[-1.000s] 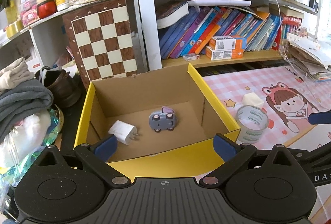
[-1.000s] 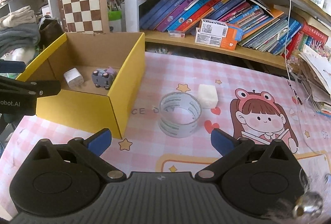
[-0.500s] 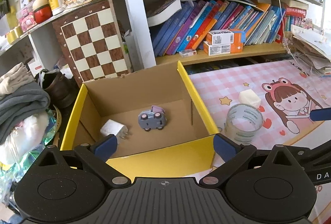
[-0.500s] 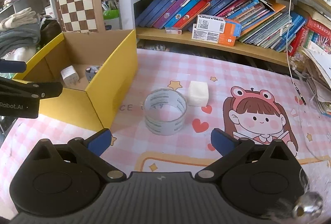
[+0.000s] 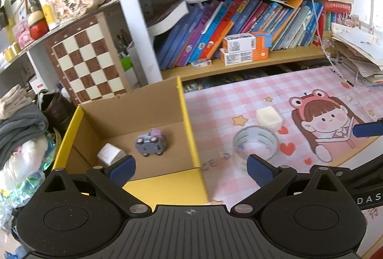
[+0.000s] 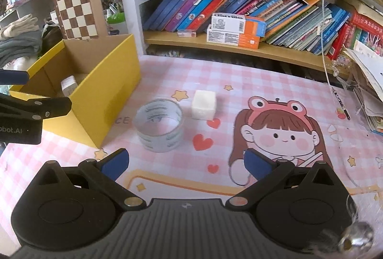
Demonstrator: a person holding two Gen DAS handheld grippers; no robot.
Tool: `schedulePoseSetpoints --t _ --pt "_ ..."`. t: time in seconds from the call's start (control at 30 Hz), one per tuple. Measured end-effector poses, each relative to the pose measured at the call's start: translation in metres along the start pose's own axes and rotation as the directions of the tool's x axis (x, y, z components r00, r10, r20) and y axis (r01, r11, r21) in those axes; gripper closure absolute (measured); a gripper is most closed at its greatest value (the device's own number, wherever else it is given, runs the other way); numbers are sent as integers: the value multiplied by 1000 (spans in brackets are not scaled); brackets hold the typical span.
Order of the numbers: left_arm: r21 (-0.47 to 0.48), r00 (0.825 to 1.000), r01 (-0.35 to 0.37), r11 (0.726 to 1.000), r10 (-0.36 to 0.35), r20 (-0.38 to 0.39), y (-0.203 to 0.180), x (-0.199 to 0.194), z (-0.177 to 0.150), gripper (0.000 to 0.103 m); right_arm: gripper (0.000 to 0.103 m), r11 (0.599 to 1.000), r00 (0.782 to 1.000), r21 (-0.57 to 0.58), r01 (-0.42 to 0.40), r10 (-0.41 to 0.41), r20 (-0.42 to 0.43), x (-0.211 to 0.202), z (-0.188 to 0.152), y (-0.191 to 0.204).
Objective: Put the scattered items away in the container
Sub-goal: 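Lower left tool onto clear tape roll rim and close it while right tool approaches white block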
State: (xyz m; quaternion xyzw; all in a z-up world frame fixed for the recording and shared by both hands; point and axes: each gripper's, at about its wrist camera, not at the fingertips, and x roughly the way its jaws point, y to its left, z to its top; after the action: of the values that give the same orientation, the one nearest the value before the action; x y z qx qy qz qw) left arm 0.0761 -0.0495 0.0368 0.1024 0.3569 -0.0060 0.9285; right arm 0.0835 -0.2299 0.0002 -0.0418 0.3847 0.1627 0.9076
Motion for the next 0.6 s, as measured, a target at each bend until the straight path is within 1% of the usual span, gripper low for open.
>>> schedulePoseSetpoints --t 0.27,0.43,0.6 --pt "20 1000 0 1000 0 -6 -44 -3 3 2 0 1000 1000 -3 -9 9 0 -4 -7 -36" --pt "38 1000 -4 999 5 -4 -65 -1 4 2 0 1000 1000 10 -5 5 11 -6 -9 -56" --pt "57 1000 19 998 -19 -7 -81 3 5 2 0 1000 1000 16 10 -10 15 -3 -11 -69"
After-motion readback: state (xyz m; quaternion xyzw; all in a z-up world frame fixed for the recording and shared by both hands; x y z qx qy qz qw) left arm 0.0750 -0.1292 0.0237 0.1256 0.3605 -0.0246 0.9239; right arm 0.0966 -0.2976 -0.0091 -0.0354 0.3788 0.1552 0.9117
